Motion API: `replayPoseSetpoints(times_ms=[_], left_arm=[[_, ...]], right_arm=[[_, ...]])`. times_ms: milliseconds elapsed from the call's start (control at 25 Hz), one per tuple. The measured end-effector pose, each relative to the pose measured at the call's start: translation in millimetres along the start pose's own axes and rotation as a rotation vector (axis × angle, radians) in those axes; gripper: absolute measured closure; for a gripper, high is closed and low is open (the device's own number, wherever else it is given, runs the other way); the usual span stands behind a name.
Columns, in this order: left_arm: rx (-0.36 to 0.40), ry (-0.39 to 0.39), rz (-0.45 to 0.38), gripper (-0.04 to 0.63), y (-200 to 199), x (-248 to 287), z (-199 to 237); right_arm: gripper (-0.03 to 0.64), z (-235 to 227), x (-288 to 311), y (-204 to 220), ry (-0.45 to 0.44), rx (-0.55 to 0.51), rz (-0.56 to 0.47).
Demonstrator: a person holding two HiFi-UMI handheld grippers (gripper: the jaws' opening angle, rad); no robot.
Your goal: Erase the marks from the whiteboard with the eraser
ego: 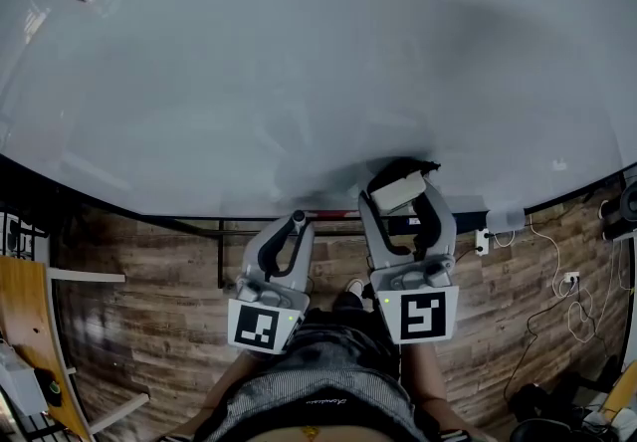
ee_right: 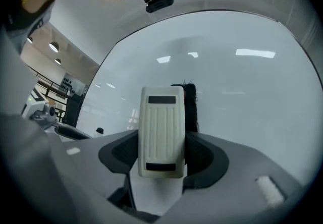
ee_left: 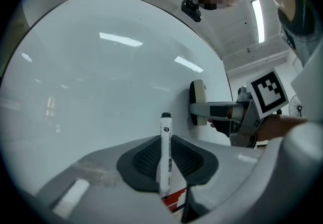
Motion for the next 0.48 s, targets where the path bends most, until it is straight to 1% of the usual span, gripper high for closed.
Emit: replayPoseSetpoints(times_ms=[120, 200, 240, 280, 360, 400, 480], left_arm=[[0.021, 0.003, -0.003, 0.525, 1, 0, 0], [0.002, -0.005, 0.006, 0.525, 1, -1, 1], [-0.003, -0.008, 0.008, 0.525, 1, -1, 3], [-0.003, -0.01, 0.007, 0.526, 0, -1, 4], [0.006, -0.01, 0.004, 0.525, 0, -1, 4], [0.018, -0.007, 0.005, 0.526, 0, -2, 4], [0.046, -0.001, 0.002, 0.525, 1, -2, 4]], right_arm=[[0.357, 5, 1, 5, 0.018, -0.004, -0.001], [0.357, 10, 4, 11, 0.015, -0.022, 0.011], [0.357, 14, 6, 16, 0.01, -0.042, 0.034], [0.357, 19, 8, 23, 0.0, -0.062, 0.079], [0.357, 28, 10, 42, -0.024, -0.067, 0.195], [0.357, 31, 11, 49, -0.033, -0.061, 0.227], [0.357, 34, 12, 56, -0.04, -0.052, 0.242]])
Point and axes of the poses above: the fingertips, and each gripper's own axes: x forward along the fingers, z to its left, y out of its underside, the point moved 10 cm from there along -x, backward along the fingers, and after that the axes turned 10 degrees about z, right-handed, at the moved point
